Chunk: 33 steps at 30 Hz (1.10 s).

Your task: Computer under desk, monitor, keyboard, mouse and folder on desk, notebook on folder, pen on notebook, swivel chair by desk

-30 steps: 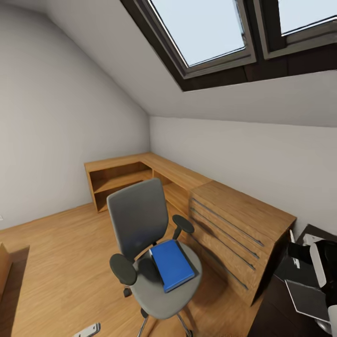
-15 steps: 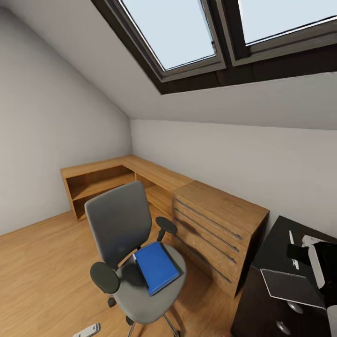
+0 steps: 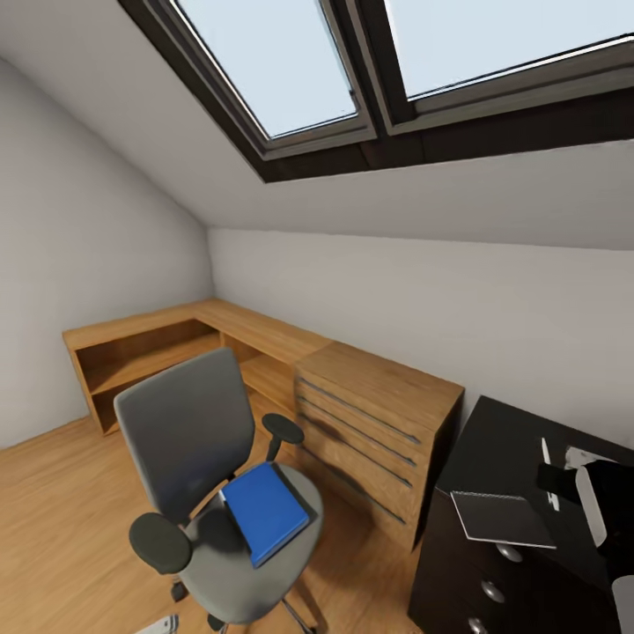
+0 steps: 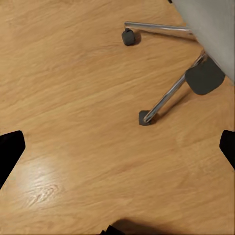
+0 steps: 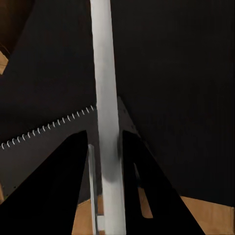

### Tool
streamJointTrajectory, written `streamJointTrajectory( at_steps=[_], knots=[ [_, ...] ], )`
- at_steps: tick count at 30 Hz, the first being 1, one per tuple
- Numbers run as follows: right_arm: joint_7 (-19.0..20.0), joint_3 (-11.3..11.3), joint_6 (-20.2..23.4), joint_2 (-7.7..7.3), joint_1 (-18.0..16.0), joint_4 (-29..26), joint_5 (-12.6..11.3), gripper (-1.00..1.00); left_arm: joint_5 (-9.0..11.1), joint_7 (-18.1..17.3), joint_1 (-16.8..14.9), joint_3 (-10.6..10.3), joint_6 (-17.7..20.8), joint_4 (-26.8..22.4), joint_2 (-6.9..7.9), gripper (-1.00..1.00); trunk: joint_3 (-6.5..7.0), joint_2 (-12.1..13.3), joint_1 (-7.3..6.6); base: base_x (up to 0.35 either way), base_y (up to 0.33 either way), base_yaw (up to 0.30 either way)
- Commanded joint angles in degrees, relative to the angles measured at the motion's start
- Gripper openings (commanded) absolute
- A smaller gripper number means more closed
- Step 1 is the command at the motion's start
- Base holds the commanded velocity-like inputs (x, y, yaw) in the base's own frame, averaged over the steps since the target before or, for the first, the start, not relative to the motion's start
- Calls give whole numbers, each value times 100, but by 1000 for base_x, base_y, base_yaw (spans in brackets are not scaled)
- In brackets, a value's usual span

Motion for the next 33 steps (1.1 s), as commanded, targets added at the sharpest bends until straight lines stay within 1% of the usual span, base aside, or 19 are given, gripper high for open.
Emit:
streamJointTrajectory(
  at_steps=[1, 3, 4, 5, 6, 7, 10, 11, 13, 14, 15, 16, 17, 19, 20, 24, 26, 29, 33],
  knots=[
    [-6, 0, 21, 5, -6, -2, -24, -100, 49, 23, 1, -3, -61, 48, 34, 100, -2, -5, 1, 0, 0, -251],
    [-6, 15, 20, 10, -6, -1, -28, -100, 72, 17, 1, -4, -346, 223, 61, 100, 10, -5, 1, 0, 0, -251],
    [-6, 22, 19, 10, -6, 0, -30, -100, 80, 7, 1, -6, -577, 384, 72, 100, 16, -5, 1, 0, 0, -251],
    [-6, 24, 19, 9, -6, 0, -31, -100, 84, -4, 1, -7, -699, 475, 75, 100, 22, -5, 1, 0, 0, -250],
    [-6, 28, 19, 8, -6, 0, -32, -100, 85, -40, 1, -8, -958, 672, 81, 100, 28, -5, 1, 0, 0, -250],
    [-6, 29, 19, 8, -6, 0, -30, -100, 85, -70, 1, -8, -1095, 774, 82, 100, 34, -5, 1, 0, 0, -250],
    [-11, 33, 16, 13, -6, 2, -31, -100, 81, -409, 1, -6, -1917, 1331, 109, 100, 51, -5, 1, 0, 0, -250],
    [-12, 33, 14, 14, -6, 3, -32, -100, 81, -489, 1, -5, -2031, 1408, 114, 100, 57, -5, 1, 0, 0, -250],
    [-14, 35, 8, 15, -6, 7, -28, -100, 78, -836, 1, -8, -2354, 1698, 126, 100, 69, -5, 1, 0, 0, -250],
    [-15, 35, 5, 16, -6, 7, -28, -100, 76, -923, 1, -8, -2408, 1760, 127, 100, 75, -5, 1, 0, 0, -250],
    [-19, 39, -1, 20, -6, 8, -26, -100, 73, -1173, 1, -9, -2535, 1896, 131, 100, 81, -5, 1, 0, 0, -250],
    [-20, 40, -3, 21, -6, 9, -26, -100, 72, -1237, 1, -9, -2575, 1925, 131, 100, 86, -5, 1, 0, 0, -250],
    [-22, 41, -5, 22, -6, 13, -25, -100, 71, -1372, 1, -10, -2720, 1985, 133, 100, 92, -5, 1, 0, 0, -249],
    [-23, 42, -21, 23, -6, 46, -25, -100, 70, -1446, 1, -10, -2910, 2017, 133, 100, 104, -5, 1, 0, 0, -249],
    [-25, 43, -104, 20, -6, 153, -23, -100, 66, -1483, 1, -10, -3107, 2048, 134, 100, 110, -5, 1, 0, 0, -245],
    [-31, 115, -440, 16, -6, 463, -11, -100, 62, -1515, 1, -10, -3306, 2241, 134, 100, 122, -5, 1, 0, 0, -135],
    [-34, 169, -532, 16, -6, 508, -9, -100, 61, -1517, 1, -10, -3332, 2281, 134, 100, 124, -5, 1, 0, 0, -50],
    [-39, 300, -814, 15, -6, 603, -8, -100, 61, -1513, 1, -10, -3348, 2309, 134, 100, 125, -5, 1, 0, 0, -20],
    [-46, 367, -1172, 5, -21, 980, 16, -100, 61, -1507, 1, -10, -3357, 2327, 127, 100, 125, -5, 1, 0, 0, -6]
  ],
)
